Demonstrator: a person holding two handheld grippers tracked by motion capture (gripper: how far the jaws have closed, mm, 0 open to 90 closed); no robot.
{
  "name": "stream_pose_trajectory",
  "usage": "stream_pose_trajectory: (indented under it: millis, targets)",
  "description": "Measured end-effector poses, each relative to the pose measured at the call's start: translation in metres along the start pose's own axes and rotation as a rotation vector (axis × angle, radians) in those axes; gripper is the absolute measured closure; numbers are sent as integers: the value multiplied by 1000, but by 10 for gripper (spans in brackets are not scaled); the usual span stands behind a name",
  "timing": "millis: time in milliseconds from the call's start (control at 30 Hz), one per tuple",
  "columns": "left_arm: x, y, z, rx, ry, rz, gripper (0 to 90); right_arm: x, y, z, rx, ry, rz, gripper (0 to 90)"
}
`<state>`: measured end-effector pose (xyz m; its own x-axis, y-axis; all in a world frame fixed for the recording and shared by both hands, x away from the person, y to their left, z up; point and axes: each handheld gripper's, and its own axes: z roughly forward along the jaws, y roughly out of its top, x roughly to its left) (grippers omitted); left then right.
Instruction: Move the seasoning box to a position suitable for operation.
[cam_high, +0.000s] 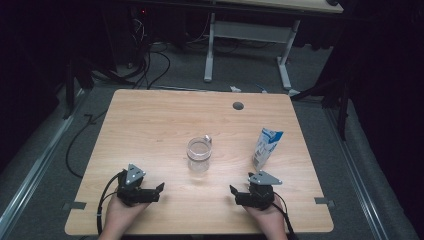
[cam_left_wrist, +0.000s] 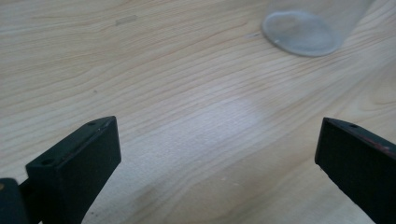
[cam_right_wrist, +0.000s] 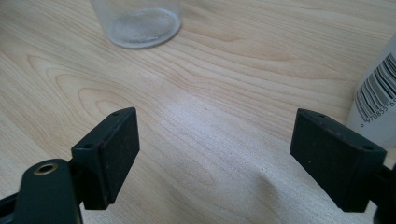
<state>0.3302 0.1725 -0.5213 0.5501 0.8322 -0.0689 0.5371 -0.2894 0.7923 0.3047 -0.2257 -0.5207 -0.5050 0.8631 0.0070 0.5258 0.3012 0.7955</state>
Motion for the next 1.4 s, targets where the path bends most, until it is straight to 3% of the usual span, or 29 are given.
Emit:
stream_pose_trajectory:
  millis: [100, 167, 233, 300, 467, 667, 833, 1133, 1267, 1400]
  targets:
    - [2, -3, -3, 11, 5, -3, 48, 0, 0, -3, -9, -15, -24, 169]
    - [4, -3, -4, 1, -3, -22, 137, 0, -1, -4, -8, -17, -20, 174]
    - [8, -3, -5, -31, -42, -62, 196, -1, -2, -4, -6, -7, -20, 194]
    - [9, -3, -4, -37, -37, -62, 247, -2, -2, -5, -9, 8, -21, 225]
    - [11, -5, -8, -86, -29, -87, 252, -3, -3, -3, -8, 27, 2, 320]
    - [13, -6, -15, -136, -60, -116, 279, -5, -3, -5, -10, 16, -7, 334]
    - [14, -6, -16, -154, -65, -103, 324, -5, -4, -6, -24, -11, -12, 352]
    - [5, 0, -13, -135, -39, -29, 375, -6, -5, -8, -23, 6, 11, 499]
    - [0, 5, -10, -124, -36, -28, 386, -6, -4, -10, -23, 4, 18, 520]
    - [-7, 12, -4, -109, -24, -55, 399, -8, -3, -11, -19, -6, 18, 548]
